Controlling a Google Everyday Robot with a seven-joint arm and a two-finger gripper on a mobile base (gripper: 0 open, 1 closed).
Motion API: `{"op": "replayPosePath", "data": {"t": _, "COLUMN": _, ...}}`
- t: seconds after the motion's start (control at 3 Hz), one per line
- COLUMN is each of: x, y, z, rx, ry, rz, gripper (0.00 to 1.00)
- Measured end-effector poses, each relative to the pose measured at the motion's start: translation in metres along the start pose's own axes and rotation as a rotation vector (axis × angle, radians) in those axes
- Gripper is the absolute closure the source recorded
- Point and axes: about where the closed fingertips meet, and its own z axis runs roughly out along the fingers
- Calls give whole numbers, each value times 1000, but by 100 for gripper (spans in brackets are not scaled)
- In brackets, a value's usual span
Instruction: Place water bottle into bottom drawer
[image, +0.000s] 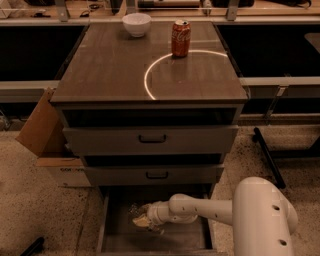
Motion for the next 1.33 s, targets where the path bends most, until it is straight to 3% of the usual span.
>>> {"op": "replayPosePath", "data": {"t": 0.33, "x": 12, "y": -5, "z": -14, "rx": 38, "ry": 21, "rz": 18, "gripper": 7}}
{"op": "replayPosePath", "data": {"t": 0.67, "x": 21, "y": -7, "z": -44, "rx": 101, "ry": 37, "rz": 36, "gripper": 0}}
{"op": "replayPosePath", "data": {"t": 1.0, "x": 23, "y": -6, "z": -87, "rx": 163, "ry": 4, "rz": 42, "gripper": 0}}
{"op": "replayPosePath", "data": {"t": 1.33, "x": 21, "y": -9, "z": -138, "rx": 214, "ry": -76, "rz": 60, "gripper": 0}}
